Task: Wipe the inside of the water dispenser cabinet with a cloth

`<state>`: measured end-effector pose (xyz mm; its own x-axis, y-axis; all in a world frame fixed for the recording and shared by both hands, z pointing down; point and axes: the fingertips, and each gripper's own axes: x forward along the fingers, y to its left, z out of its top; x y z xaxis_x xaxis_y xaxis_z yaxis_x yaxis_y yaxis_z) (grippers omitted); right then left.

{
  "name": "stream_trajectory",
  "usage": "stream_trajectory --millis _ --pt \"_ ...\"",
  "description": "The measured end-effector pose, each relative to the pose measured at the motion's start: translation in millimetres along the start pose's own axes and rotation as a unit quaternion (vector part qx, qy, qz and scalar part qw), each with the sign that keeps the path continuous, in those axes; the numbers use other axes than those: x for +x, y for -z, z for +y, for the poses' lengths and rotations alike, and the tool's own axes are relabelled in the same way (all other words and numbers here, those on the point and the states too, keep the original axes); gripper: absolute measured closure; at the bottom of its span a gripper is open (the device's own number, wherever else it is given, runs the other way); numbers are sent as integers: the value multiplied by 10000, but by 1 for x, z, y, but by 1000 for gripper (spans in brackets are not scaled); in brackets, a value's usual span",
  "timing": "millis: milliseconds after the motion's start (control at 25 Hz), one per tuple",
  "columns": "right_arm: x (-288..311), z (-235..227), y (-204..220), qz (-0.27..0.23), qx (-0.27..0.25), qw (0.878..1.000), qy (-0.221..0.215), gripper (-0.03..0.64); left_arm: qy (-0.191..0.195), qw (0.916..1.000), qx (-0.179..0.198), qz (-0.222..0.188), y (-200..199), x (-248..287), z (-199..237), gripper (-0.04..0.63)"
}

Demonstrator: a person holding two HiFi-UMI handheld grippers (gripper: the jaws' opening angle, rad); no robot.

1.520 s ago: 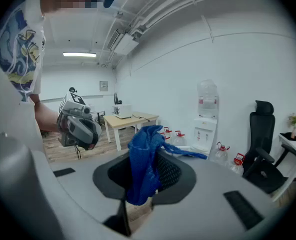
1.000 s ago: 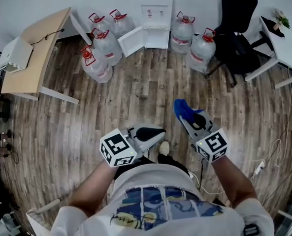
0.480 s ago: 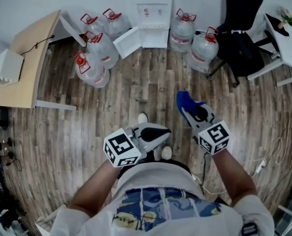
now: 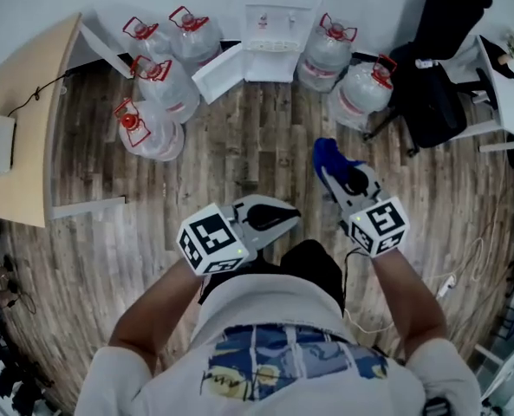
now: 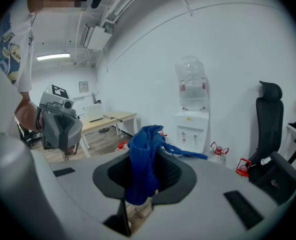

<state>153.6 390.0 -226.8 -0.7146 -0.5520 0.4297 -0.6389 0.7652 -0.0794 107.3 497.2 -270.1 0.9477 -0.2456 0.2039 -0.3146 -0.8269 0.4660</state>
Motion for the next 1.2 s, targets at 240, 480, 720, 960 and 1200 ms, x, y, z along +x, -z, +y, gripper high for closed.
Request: stream_trajectory --millis 240,480,720,960,1200 --pt "60 -36 -29 -59 -42 10000 49 535 149 9999 -68 27 -16 7 51 592" --pt "136 -85 -40 -11 -266 9993 -270 535 286 9993 -135 200 -28 47 104 592" --pt "236 -143 -14 288 -651 9935 -883 535 353 9987 -300 223 -39 116 176 592" --pt "342 -211 50 643 -1062 9831 -1343 535 121 9985 -492 -198 -40 183 283 592" --pt "454 -256 158 871 -1569 9707 -1598 534 -20 9968 -552 -581 9 217 389 592"
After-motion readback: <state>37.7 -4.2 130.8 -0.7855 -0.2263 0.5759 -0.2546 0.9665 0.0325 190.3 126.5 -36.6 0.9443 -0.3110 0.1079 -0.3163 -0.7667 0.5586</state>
